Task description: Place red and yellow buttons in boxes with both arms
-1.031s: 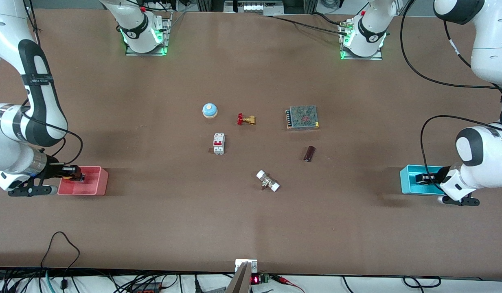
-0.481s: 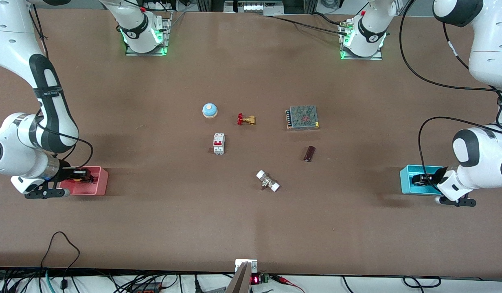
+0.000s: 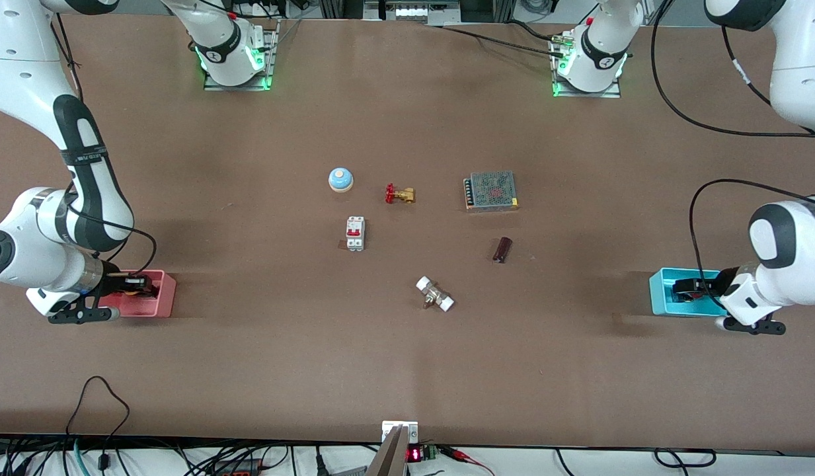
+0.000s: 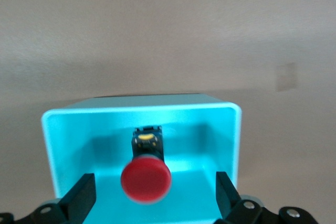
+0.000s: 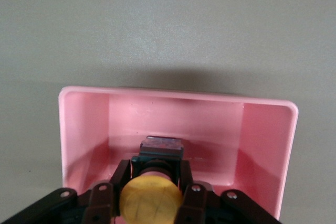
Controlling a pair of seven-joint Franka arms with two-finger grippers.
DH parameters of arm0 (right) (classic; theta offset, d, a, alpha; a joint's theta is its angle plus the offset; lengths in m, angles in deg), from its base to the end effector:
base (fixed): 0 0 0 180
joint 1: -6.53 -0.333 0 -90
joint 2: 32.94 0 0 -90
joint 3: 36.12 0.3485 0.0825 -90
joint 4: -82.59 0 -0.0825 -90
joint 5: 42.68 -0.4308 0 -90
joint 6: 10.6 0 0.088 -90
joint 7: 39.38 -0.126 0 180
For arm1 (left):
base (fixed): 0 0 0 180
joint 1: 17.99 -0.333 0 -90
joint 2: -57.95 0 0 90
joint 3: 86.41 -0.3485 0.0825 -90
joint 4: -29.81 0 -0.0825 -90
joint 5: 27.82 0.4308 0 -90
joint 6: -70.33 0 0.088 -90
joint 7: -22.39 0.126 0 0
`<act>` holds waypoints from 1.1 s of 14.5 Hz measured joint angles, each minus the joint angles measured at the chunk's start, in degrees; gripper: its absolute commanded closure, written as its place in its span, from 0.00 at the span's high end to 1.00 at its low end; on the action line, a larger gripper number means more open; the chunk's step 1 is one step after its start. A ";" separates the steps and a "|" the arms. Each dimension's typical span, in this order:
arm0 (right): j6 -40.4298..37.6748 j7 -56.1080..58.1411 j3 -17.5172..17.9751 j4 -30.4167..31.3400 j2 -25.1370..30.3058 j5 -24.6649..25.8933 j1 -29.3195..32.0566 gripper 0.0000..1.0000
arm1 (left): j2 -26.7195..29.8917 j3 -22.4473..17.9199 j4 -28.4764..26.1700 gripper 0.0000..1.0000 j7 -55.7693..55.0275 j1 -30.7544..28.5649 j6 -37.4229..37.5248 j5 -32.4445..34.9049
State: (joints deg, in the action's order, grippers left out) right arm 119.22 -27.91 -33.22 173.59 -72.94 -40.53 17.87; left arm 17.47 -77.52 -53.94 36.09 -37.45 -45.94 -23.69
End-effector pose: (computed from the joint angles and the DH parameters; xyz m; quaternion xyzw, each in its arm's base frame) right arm 0.7429 -0.1164 0.1993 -0.9994 -0.0328 0.0093 0.0037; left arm 0.7443 0.1631 0.2381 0.9972 -0.0303 -0.0594 0.0334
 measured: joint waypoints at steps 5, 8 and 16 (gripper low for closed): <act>0.01 0.01 0.00 0.00 -0.15 0.00 0.00 1.00 | 7.06 0.57 4.90 1.00 -1.76 4.25 13.18 2.37; 0.01 0.21 0.00 -0.07 -0.12 0.00 0.00 1.00 | 12.17 0.82 5.94 1.00 -7.36 9.30 21.54 2.63; -13.81 1.77 0.59 -1.40 8.54 -0.08 -0.64 1.00 | 23.78 2.17 6.00 1.00 -14.64 14.06 33.81 2.55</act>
State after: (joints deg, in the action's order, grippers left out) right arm 105.41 -26.14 -32.63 172.19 -64.40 -40.61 17.24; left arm 41.26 -75.35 -47.94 21.45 -23.39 -12.13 -21.14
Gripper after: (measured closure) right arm 0.000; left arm 0.000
